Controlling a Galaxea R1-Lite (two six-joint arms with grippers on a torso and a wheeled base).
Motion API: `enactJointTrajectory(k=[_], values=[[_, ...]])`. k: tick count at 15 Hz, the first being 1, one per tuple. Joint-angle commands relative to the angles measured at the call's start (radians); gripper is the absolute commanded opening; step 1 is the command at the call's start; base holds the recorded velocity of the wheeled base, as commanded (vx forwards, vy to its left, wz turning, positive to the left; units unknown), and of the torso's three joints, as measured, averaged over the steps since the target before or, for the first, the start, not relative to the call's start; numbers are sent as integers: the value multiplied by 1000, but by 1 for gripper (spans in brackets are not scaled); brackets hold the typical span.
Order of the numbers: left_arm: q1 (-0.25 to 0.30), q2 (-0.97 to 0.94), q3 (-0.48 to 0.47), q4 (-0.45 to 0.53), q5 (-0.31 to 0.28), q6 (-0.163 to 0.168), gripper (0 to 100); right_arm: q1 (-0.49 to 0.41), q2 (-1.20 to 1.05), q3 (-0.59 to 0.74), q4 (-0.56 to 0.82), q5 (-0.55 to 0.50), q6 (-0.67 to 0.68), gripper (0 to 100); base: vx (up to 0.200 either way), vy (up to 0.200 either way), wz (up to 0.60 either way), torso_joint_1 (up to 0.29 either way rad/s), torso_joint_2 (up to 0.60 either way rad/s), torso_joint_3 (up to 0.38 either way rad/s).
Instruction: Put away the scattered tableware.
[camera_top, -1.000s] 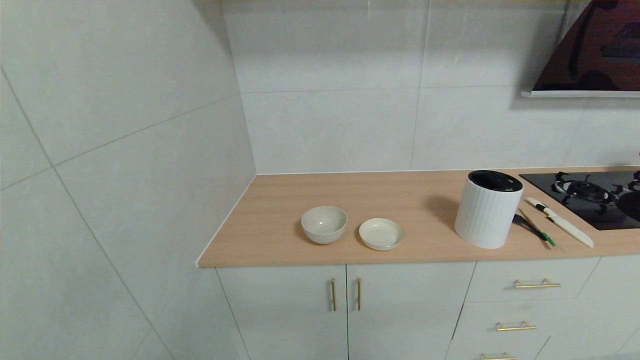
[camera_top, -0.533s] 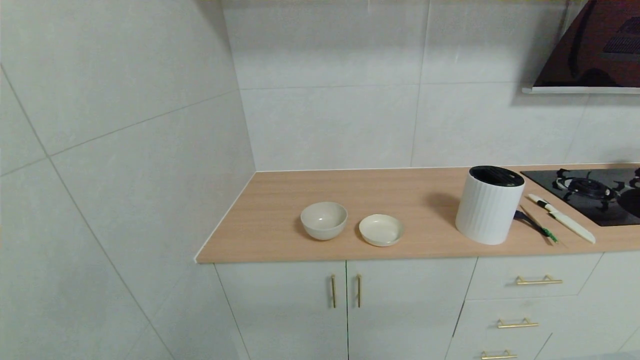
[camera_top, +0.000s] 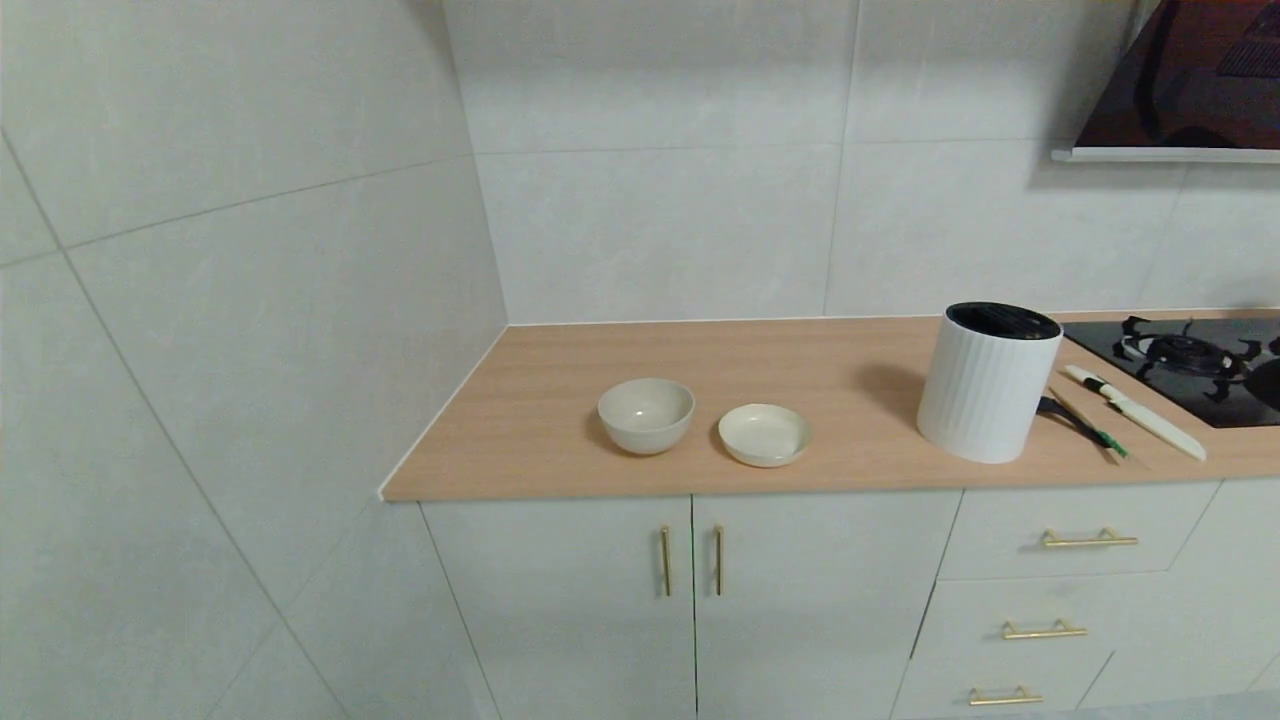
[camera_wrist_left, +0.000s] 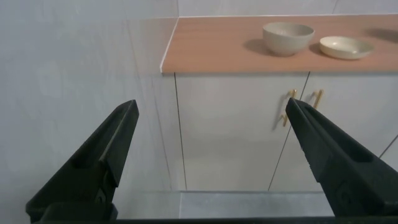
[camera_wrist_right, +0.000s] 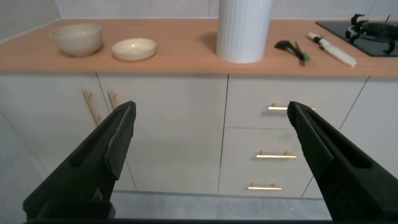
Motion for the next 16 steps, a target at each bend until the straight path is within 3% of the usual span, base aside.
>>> enactJointTrajectory(k=[1,16], values=[[0,0,0,0,0,0,100,0,2,0,0,0,-1,100,0,0,0,-237,520,276],[0,0,0,0,0,0,100,0,2,0,0,0,-1,100,0,0,0,-230,524,298]])
